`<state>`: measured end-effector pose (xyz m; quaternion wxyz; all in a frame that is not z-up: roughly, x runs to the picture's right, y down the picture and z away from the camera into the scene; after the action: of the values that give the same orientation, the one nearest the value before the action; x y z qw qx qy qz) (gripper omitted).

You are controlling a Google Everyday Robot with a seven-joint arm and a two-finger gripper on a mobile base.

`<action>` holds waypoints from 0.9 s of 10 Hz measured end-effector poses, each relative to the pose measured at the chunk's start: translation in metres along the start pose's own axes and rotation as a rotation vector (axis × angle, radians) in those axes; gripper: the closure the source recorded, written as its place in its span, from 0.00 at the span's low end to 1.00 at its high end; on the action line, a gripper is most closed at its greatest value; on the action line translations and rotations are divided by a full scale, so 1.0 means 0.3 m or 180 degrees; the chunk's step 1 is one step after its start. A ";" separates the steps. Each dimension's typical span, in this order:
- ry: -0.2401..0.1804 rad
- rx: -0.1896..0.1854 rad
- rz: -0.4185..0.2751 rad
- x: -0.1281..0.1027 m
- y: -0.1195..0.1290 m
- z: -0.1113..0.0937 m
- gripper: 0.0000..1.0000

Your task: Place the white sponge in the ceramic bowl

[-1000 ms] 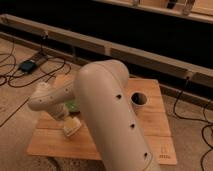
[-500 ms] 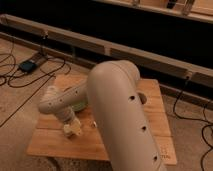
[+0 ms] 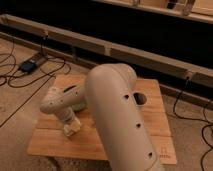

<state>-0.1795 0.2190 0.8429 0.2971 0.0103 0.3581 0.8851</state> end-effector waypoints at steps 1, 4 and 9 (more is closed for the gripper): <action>0.0006 -0.0002 -0.0002 0.003 0.001 -0.007 0.76; -0.0010 0.0016 -0.0015 0.006 -0.004 -0.023 0.99; -0.0173 -0.0127 -0.0153 0.053 0.072 -0.127 1.00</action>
<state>-0.2125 0.1914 0.8251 0.3281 0.0198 0.3324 0.8840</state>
